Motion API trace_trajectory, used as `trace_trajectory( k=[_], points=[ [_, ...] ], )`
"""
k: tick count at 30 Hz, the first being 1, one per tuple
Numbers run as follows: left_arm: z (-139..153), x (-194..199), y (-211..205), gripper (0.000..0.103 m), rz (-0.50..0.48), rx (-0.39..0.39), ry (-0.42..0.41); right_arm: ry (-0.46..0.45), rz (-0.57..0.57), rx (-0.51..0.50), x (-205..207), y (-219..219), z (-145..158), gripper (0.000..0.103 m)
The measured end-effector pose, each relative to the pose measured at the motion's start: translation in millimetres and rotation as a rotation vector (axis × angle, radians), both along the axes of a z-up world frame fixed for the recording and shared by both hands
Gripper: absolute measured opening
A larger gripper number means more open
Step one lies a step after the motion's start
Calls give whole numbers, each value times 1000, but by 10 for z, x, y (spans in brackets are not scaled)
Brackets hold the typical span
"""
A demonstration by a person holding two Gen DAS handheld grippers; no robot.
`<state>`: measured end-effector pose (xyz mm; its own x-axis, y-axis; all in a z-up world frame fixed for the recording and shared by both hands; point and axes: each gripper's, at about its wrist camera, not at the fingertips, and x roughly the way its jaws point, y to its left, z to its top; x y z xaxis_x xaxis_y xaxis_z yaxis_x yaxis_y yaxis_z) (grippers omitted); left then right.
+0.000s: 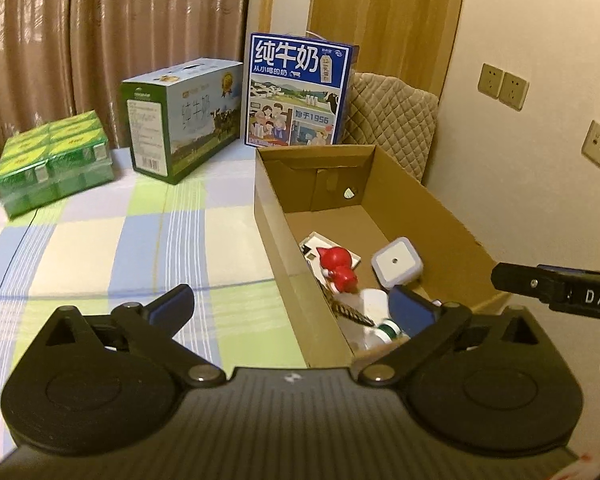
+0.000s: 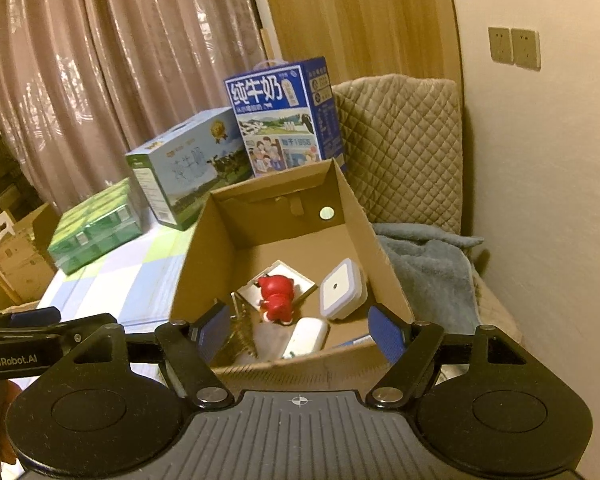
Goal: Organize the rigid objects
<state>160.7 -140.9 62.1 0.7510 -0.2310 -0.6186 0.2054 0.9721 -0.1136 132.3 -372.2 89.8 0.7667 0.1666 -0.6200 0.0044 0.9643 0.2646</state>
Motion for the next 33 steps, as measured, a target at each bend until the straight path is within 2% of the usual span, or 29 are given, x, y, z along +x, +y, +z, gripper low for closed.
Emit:
trace_trajectory(
  k=[8,16,24,33],
  points=[
    [178,-468,-3,102,8,-12,-10,-22,-6,-16,-492,69,268,73],
    [305,-832,7,102,31,-22,-18,-24,-4,-33,-901,130,414,73],
    [346,-1095,51,102,38,-26,-3,3,30,-44,-1162,189,426,73],
    [317,-1316,18,102,52,13,6,19,42,-57,-1323,253,388,73]
  ],
)
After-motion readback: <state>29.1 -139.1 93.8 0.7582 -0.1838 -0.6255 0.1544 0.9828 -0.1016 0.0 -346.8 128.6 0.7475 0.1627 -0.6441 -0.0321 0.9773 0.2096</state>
